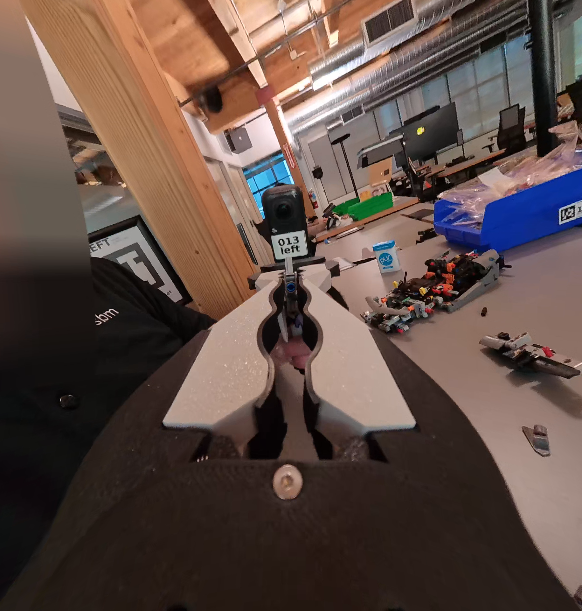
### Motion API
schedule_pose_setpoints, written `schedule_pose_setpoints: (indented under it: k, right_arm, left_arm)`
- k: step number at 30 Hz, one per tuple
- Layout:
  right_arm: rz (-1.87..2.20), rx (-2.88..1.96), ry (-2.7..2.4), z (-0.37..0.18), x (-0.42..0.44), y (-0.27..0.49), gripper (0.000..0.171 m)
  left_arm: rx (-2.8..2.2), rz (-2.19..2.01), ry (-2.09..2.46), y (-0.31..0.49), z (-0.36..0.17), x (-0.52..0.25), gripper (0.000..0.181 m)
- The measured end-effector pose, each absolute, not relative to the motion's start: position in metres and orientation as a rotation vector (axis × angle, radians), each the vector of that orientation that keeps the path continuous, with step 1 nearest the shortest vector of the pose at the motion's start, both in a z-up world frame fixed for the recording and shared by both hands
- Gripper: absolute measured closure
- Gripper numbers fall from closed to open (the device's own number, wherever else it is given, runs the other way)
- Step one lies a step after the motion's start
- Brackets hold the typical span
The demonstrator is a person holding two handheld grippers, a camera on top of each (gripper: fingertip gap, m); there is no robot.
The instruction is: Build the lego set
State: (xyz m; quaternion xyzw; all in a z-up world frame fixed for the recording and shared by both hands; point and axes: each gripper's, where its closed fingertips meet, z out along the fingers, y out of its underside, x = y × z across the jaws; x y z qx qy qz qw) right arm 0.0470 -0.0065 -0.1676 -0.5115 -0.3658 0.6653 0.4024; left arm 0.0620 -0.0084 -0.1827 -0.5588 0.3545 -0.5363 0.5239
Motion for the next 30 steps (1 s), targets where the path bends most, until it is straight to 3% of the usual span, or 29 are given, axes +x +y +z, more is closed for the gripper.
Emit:
schedule_pose_setpoints:
  k: [20,23,27,30]
  right_arm:
    - [1.616,-1.372,-0.992,-0.188,0.032,-0.018,0.167]
    - [1.633,-1.370,-0.982,-0.187,0.030,-0.020,0.168]
    - [1.659,-1.374,-0.974,-0.192,0.027,-0.022,0.167]
    - [1.678,-1.366,-0.964,-0.192,0.027,-0.025,0.167]
  left_arm:
    - [-1.345,-1.303,0.826,-0.021,-0.200,0.040,0.178]
    - [-1.350,-1.308,0.770,-0.018,-0.201,0.042,0.162]
    - [-1.333,-1.344,0.737,-0.020,-0.200,0.044,0.175]
    - [-1.328,-1.342,0.749,-0.023,-0.201,0.044,0.176]
